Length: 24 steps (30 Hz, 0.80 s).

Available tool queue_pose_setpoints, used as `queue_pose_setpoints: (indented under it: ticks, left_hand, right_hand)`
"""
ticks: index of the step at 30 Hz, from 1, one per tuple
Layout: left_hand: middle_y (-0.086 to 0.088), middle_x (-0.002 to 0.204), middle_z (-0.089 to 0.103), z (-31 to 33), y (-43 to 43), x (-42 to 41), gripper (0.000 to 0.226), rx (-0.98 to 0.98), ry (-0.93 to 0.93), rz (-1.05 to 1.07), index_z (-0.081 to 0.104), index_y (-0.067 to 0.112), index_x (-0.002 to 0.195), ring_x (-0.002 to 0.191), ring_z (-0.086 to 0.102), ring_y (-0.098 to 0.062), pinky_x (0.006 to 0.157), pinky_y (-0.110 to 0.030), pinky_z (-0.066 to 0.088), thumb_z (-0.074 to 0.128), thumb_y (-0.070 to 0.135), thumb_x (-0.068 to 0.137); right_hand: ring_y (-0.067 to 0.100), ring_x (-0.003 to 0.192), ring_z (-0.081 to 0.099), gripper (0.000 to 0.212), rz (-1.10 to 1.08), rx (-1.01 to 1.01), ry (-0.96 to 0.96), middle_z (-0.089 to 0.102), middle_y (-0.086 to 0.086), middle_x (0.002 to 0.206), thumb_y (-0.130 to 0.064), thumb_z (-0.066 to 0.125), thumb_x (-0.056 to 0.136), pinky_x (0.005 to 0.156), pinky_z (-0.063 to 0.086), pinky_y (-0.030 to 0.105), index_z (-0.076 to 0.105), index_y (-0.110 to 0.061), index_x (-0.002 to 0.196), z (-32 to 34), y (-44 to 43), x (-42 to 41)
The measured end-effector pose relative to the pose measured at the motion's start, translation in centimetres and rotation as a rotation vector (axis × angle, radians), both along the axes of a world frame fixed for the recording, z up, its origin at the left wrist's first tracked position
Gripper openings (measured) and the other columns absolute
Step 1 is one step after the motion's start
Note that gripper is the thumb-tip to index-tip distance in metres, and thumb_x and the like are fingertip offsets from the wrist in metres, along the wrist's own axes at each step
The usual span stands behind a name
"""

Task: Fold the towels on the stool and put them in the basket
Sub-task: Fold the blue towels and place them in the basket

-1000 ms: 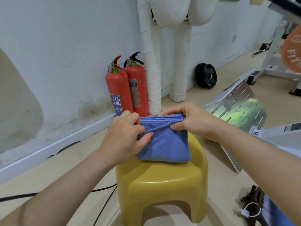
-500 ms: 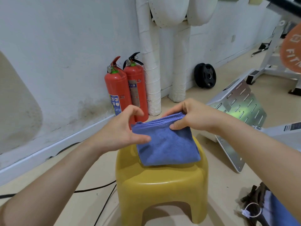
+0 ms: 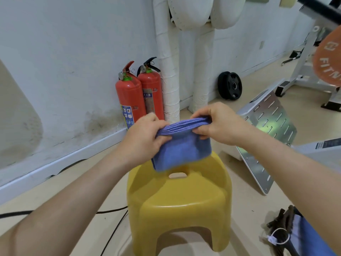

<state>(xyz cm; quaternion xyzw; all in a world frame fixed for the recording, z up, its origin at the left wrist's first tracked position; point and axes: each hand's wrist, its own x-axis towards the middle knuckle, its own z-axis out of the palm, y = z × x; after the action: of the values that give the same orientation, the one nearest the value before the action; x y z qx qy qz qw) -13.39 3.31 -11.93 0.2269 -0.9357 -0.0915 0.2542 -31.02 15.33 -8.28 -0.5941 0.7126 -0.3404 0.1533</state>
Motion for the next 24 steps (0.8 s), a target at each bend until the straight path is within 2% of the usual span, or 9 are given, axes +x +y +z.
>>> queue_pose_setpoints:
  ticks: [2, 4, 7, 11, 14, 17, 20, 22, 24]
  left_hand:
    - [0.0, 0.085, 0.046, -1.2, 0.0, -0.2, 0.026, -0.19, 0.079, -0.017, 0.069, 0.02, 0.108, 0.082, 0.048, -0.023, 0.068, -0.034, 0.042, 0.067, 0.013, 0.082]
    - [-0.004, 0.083, 0.048, -3.4, 0.4, 0.0, 0.028, -0.24, 0.037, -0.074, 0.07, 0.014, 0.103, 0.078, 0.05, -0.027, 0.063, -0.034, 0.044, 0.065, 0.006, 0.077]
    - [-0.002, 0.087, 0.048, -6.5, 2.6, 0.5, 0.022, -0.081, -0.241, -0.207, 0.066, 0.016, 0.099, 0.083, 0.053, -0.026, 0.067, -0.038, 0.045, 0.057, 0.011, 0.081]
    - [0.008, 0.099, 0.054, -6.5, 4.0, 0.8, 0.045, 0.206, -0.534, -0.279, 0.054, 0.031, 0.128, 0.091, 0.053, -0.009, 0.082, -0.028, 0.045, 0.06, 0.023, 0.084]
    - [0.016, 0.077, 0.061, -5.0, 3.7, 0.2, 0.025, 0.561, -0.395, -0.27, 0.069, 0.026, 0.11, 0.07, 0.054, 0.0, 0.069, -0.019, 0.043, 0.067, 0.027, 0.085]
    - [0.01, 0.105, 0.065, -6.0, 3.3, -1.0, 0.03, 0.168, -0.172, -0.183, 0.069, 0.022, 0.111, 0.096, 0.055, -0.004, 0.086, -0.025, 0.042, 0.054, 0.037, 0.09]
    - [0.001, 0.156, 0.027, -8.8, 4.2, -1.6, 0.063, -0.026, -0.425, -0.171, 0.037, 0.021, 0.144, 0.143, 0.021, -0.014, 0.116, -0.035, 0.02, 0.026, 0.055, 0.092]
    - [0.006, 0.161, -0.002, -9.9, 4.5, -1.5, 0.066, 0.063, -0.549, -0.132, 0.011, 0.024, 0.153, 0.147, -0.007, -0.008, 0.12, -0.034, -0.001, 0.017, 0.057, 0.096]
    - [0.007, 0.161, -0.01, -9.7, 4.7, -1.3, 0.068, 0.057, -0.585, -0.133, 0.001, 0.025, 0.153, 0.146, -0.015, -0.006, 0.12, -0.034, -0.006, 0.017, 0.059, 0.096]
  right_hand:
    - [0.006, 0.063, 0.058, 0.017, -0.044, -0.085, 0.138, 0.065, -0.006, 0.071, -0.001, 0.067, 0.078, 0.06, 0.044, 0.01, 0.071, -0.015, 0.086, -1.1, -0.1, -0.2]
    - [0.014, 0.069, 0.056, 0.019, -0.014, -0.002, 0.237, 0.066, 0.001, 0.078, 0.002, 0.064, 0.076, 0.061, 0.04, 0.018, 0.069, -0.012, 0.088, -2.8, 0.1, -0.3]
    - [0.017, 0.076, 0.053, 0.019, 0.128, 0.376, 0.307, 0.06, -0.002, 0.082, -0.003, 0.066, 0.074, 0.062, 0.04, 0.018, 0.064, -0.013, 0.09, -5.7, 1.1, -0.6]
    - [0.014, 0.087, 0.061, 0.016, 0.25, 0.677, 0.185, 0.067, -0.005, 0.094, -0.023, 0.076, 0.077, 0.083, 0.049, 0.026, 0.065, -0.023, 0.089, -5.6, 2.0, -1.5]
    - [0.015, 0.089, 0.066, 0.011, 0.159, 0.456, 0.08, 0.071, -0.003, 0.091, -0.027, 0.067, 0.085, 0.086, 0.052, 0.032, 0.069, -0.018, 0.09, -5.4, 1.2, -1.9]
    - [0.021, 0.116, 0.057, 0.026, 0.03, 0.141, 0.229, 0.063, 0.002, 0.121, -0.026, 0.055, 0.093, 0.101, 0.041, 0.032, 0.062, -0.016, 0.117, -7.5, -0.4, -0.9]
    - [0.018, 0.144, 0.022, 0.048, 0.114, 0.222, 0.366, 0.03, 0.002, 0.155, -0.033, 0.036, 0.101, 0.116, 0.02, 0.036, 0.034, -0.016, 0.146, -11.4, -0.2, 0.2]
    - [0.007, 0.147, 0.003, 0.054, 0.09, 0.332, 0.391, 0.009, -0.011, 0.16, -0.045, 0.023, 0.101, 0.119, 0.011, 0.042, 0.017, -0.026, 0.152, -13.0, 0.6, 0.0]
    - [0.002, 0.146, -0.004, 0.059, 0.072, 0.382, 0.4, 0.0, -0.017, 0.16, -0.053, 0.018, 0.098, 0.119, 0.006, 0.044, 0.008, -0.031, 0.153, -13.5, 0.8, -0.7]
